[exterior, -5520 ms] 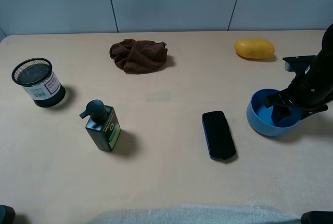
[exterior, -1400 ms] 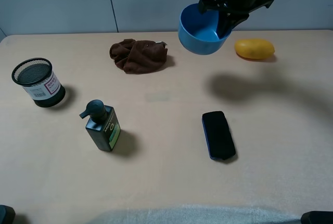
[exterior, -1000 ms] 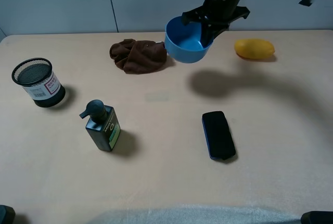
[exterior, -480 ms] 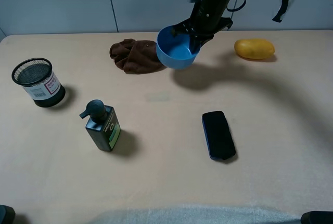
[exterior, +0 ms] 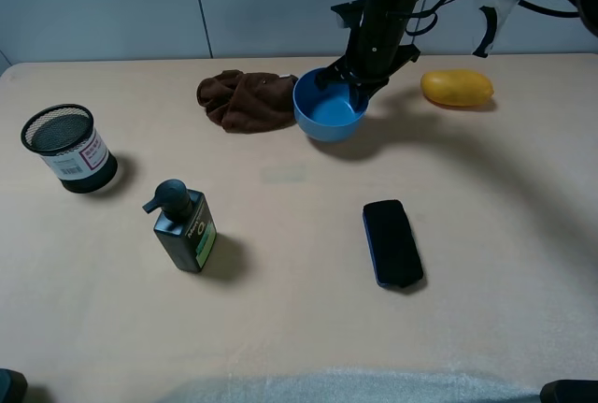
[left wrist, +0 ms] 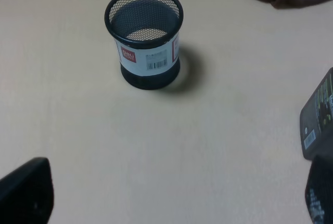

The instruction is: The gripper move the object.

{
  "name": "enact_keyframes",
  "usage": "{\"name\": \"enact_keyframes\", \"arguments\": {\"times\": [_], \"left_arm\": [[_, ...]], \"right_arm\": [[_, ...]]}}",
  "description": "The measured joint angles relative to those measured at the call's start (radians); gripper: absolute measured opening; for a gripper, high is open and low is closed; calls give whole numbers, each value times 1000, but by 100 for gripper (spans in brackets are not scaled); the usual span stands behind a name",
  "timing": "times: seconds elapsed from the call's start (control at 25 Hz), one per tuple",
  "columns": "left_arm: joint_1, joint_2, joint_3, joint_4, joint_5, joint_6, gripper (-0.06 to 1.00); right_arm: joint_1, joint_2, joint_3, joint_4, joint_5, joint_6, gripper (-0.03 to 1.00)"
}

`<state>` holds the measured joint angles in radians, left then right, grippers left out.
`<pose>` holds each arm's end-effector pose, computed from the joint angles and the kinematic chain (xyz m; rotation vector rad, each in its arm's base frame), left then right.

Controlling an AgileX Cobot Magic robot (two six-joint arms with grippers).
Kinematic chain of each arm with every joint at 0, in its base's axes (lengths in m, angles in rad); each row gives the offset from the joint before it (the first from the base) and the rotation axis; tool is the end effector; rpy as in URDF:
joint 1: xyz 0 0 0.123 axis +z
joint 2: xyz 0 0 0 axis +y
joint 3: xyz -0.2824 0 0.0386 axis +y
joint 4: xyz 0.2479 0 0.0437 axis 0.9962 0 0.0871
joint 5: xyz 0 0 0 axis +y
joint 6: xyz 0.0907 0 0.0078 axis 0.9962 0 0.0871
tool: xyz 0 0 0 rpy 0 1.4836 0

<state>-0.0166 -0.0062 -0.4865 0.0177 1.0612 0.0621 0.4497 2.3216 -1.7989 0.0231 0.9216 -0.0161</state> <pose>-0.0042 0.0015 0.2734 0.0800 2.0508 0.0495 0.4286 0.2087 0.1283 -0.6604 2.8604 0.0963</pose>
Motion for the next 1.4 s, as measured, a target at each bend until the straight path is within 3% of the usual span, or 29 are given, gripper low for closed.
{"name": "enact_keyframes", "arguments": {"times": [0.56, 0.64, 0.88, 0.96, 1.4], "left_arm": [[0, 0, 0, 0, 0, 0, 98], [0, 0, 0, 0, 0, 0, 98], [0, 0, 0, 0, 0, 0, 98], [0, 0, 0, 0, 0, 0, 98], [0, 0, 0, 1, 0, 0, 98]], "right_arm": [[0, 6, -1, -23, -2, 0, 2], [0, 6, -1, -23, -2, 0, 10], [0, 6, -1, -23, -2, 16, 51], [0, 6, -1, -23, -2, 16, 59], [0, -16, -19, -23, 20, 16, 63]]}}
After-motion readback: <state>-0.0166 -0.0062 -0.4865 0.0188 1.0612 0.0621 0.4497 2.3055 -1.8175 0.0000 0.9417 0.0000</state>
